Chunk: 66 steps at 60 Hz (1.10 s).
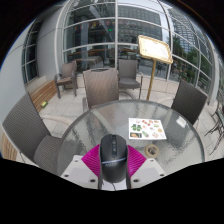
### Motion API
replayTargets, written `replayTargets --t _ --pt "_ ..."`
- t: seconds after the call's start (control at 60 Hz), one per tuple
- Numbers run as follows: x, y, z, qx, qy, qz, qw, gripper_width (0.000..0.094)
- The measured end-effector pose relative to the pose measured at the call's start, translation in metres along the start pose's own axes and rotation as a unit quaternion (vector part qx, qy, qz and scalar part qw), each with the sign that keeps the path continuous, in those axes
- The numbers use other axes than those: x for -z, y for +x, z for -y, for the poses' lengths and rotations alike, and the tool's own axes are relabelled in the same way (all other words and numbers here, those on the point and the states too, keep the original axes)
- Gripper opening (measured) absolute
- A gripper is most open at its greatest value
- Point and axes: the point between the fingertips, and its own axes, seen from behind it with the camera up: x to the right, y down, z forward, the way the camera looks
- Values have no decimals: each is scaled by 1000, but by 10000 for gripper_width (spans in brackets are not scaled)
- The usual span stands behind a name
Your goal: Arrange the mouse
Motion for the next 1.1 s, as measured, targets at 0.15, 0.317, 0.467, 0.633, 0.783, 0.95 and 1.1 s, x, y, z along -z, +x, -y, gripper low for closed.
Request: replayTargets --t 0.15,0.317,0.467,0.633,0.783,0.95,1.1 --pt "-46 -35 -106 5 -78 4 997 322" --pt "-67 -44 -168 -3 -114 -1 993 324" --pt "-69 -43 -170 -13 -115 -4 993 387" --pt "-60 -38 -167 -25 -131 -7 991 673" --pt "-11 -22 -118 -32 -84 -15 996 867" --pt "70 3 -75 -43 -37 -12 998 871" --pt "141 32 -60 -46 -4 -15 999 861"
